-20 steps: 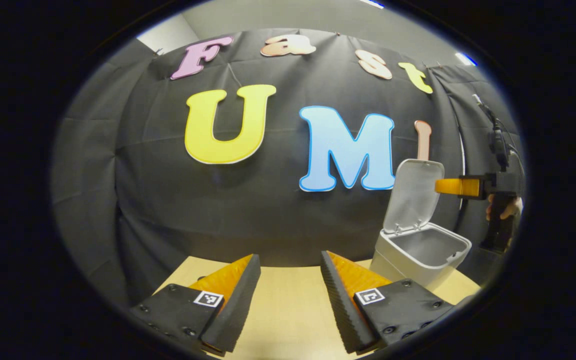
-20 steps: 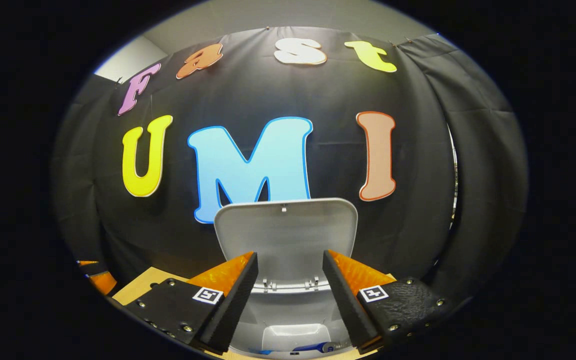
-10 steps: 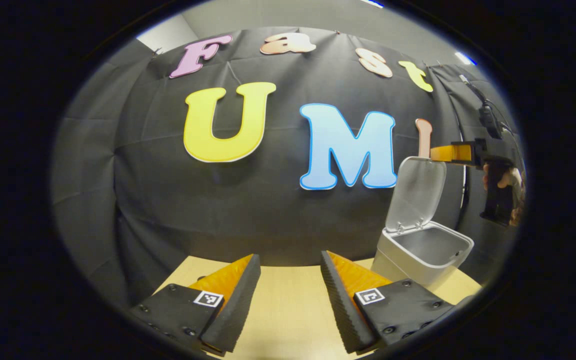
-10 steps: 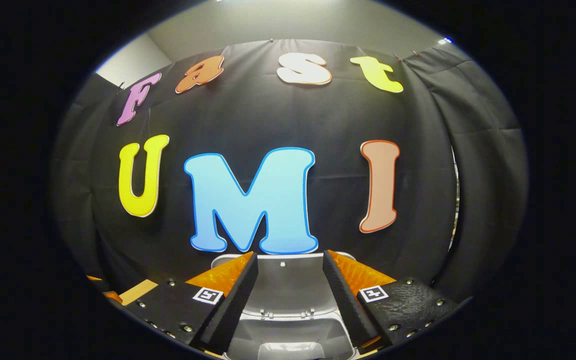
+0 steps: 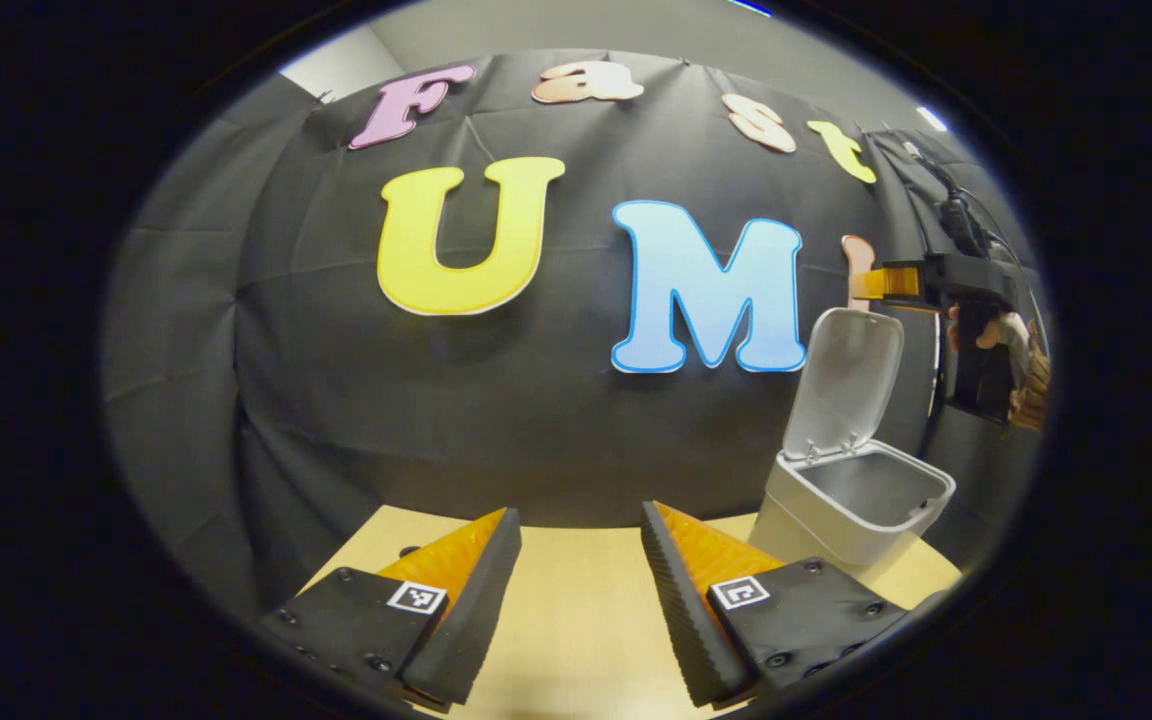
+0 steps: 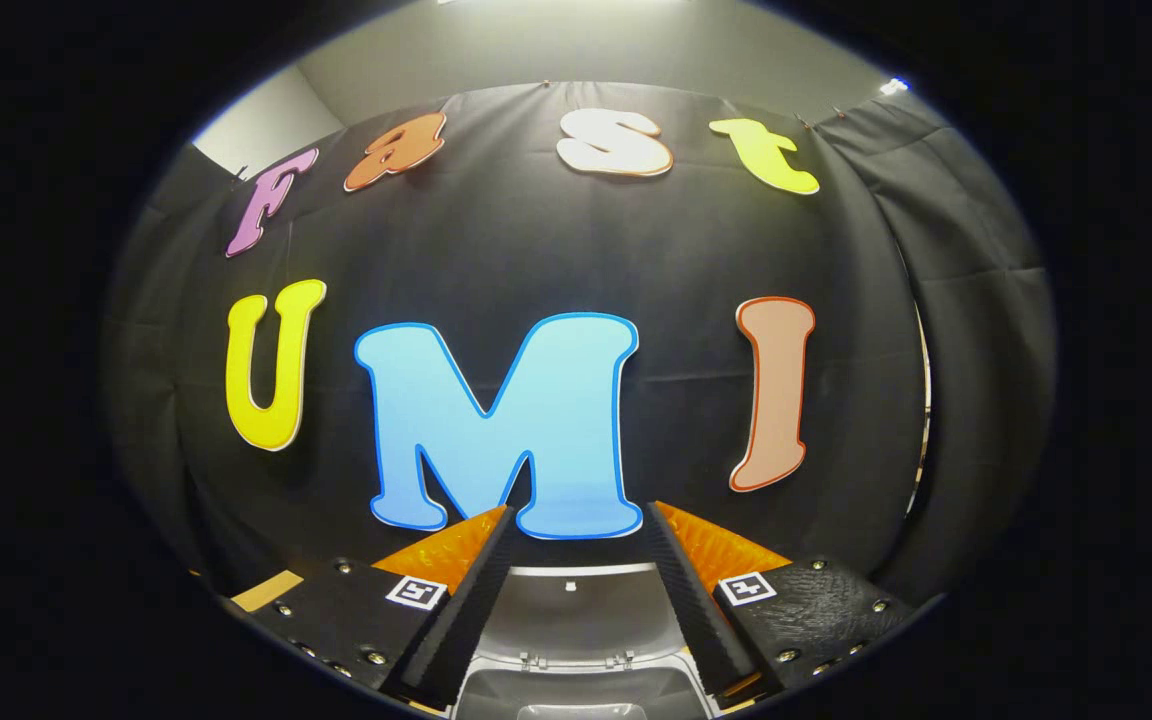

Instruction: Press the lid of the desktop garbage bin to open it, pick up the crumpled paper on the desktop and throw it into the bin, then pick up the pop can on the desktop and drop it into the bin, and finally close the garbage bin lid.

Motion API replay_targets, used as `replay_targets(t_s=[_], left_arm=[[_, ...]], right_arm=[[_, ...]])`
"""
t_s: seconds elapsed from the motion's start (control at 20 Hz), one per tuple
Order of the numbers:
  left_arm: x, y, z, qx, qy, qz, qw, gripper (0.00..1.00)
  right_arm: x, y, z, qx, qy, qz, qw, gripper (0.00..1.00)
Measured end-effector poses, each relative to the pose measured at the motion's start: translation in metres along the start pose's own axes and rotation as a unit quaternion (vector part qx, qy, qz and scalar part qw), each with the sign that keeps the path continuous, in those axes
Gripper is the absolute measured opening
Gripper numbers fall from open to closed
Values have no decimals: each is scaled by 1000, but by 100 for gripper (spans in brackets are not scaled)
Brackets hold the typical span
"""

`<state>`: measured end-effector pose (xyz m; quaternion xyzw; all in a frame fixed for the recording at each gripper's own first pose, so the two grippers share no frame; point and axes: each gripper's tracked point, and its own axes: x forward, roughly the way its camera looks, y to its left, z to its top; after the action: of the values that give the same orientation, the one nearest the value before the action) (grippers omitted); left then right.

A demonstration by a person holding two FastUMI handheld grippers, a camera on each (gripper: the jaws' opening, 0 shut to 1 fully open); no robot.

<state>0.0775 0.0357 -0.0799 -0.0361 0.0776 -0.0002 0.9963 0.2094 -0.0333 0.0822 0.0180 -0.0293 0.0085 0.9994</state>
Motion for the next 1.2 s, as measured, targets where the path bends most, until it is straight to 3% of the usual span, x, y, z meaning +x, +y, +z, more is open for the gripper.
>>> replay_targets(t_s=[0.05, 0.35, 0.4, 0.45, 0.9, 1.0, 1.2], left_arm=[[0, 3, -1, 0, 1, 2, 1000, 83], [-3, 8, -2, -1, 2, 9, 1000, 83], [-4, 8, -2, -3, 2, 9, 1000, 83], [-4, 6, -2, -4, 2, 8, 1000, 83], [-14, -3, 3, -4, -6, 2, 1000, 83], [-17, -7, 2, 4, -6, -2, 1000, 80], [-27, -20, 3, 8, -6, -14, 1000, 83]], right_arm=[[3, 1, -4, 2, 4, 0, 1000, 83], [-3, 1, -15, -2, 21, 6, 1000, 84], [-7, 1, -16, -2, 24, 7, 1000, 81], [-13, 2, -17, -3, 27, 8, 1000, 84], [-75, 0, -44, -8, 54, 22, 998, 85], [-86, -1, -54, -8, 64, 24, 998, 85], [-106, -1, -87, -6, 94, 20, 995, 84]])
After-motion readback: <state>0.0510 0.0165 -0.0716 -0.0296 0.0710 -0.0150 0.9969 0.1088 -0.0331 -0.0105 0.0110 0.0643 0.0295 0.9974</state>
